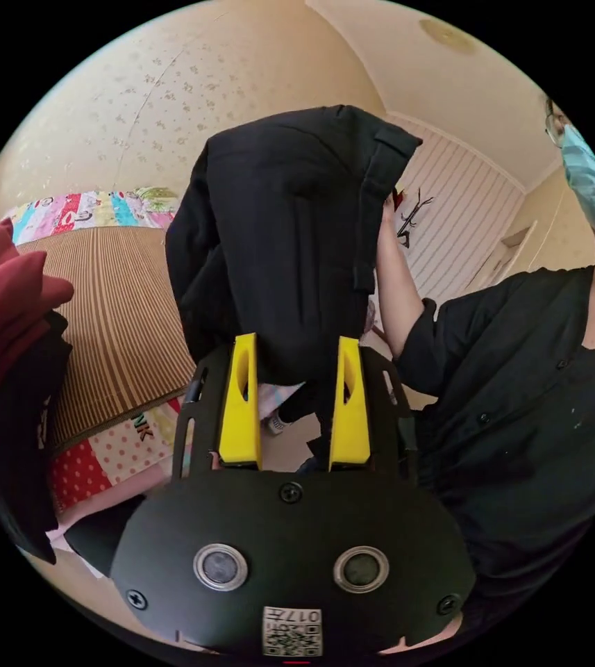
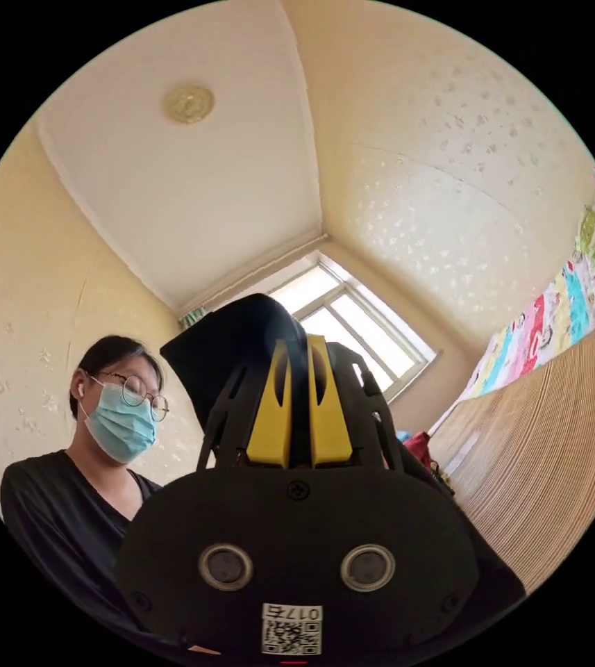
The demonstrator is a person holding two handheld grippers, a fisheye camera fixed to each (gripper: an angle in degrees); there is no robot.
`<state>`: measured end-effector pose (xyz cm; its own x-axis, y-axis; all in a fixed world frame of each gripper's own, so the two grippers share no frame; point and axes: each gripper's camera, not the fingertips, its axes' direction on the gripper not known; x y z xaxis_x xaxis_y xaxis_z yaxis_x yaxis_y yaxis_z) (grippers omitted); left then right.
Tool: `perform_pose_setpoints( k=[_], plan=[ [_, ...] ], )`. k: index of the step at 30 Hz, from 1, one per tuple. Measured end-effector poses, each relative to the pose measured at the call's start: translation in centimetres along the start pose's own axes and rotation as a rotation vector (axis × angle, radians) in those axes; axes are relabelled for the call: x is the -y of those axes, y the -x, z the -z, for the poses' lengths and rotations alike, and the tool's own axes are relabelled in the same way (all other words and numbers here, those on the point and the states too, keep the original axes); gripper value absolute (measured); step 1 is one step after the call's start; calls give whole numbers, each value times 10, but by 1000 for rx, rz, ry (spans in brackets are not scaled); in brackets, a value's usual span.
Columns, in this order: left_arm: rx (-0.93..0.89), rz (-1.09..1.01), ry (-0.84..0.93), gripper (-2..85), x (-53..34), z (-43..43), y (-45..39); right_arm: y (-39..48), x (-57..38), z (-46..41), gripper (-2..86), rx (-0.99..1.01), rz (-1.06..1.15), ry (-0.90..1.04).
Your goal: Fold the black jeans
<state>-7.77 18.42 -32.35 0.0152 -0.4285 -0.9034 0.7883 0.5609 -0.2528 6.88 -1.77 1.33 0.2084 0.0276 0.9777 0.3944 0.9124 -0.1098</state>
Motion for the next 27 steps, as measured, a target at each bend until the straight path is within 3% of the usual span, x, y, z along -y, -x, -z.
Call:
perform_pose_setpoints(
  k=[3, 7, 10, 12, 17, 19, 23, 27],
  plan=[
    [29, -49, -28, 141, 9, 12, -12, 85, 30, 2, 43, -84, 262, -39],
    [322, -193, -31, 134, 24, -7, -49, 182, 54, -24, 42, -247, 497, -53],
    [505, -282, -15, 138, 52, -52, -72, 222, 61, -47, 41, -306, 571, -72],
    [532, -303, -26, 165, 70, -73, -84, 238, 65, -56, 42, -319, 575, -84],
    [565, -308, -165, 178, 101, -83, -106, 276, 65, -62, 43, -267, 620, -69],
    [565, -287, -304, 163, 113, -57, -113, 297, 62, -65, 42, -314, 687, -64],
    [641, -367, -559, 39, 124, -1, -143, 316, 62, -69, 39, -336, 820, -46],
    [285, -243, -728, 16, 179, 91, -120, 315, 95, -72, 32, -427, 825, -63]
  ],
)
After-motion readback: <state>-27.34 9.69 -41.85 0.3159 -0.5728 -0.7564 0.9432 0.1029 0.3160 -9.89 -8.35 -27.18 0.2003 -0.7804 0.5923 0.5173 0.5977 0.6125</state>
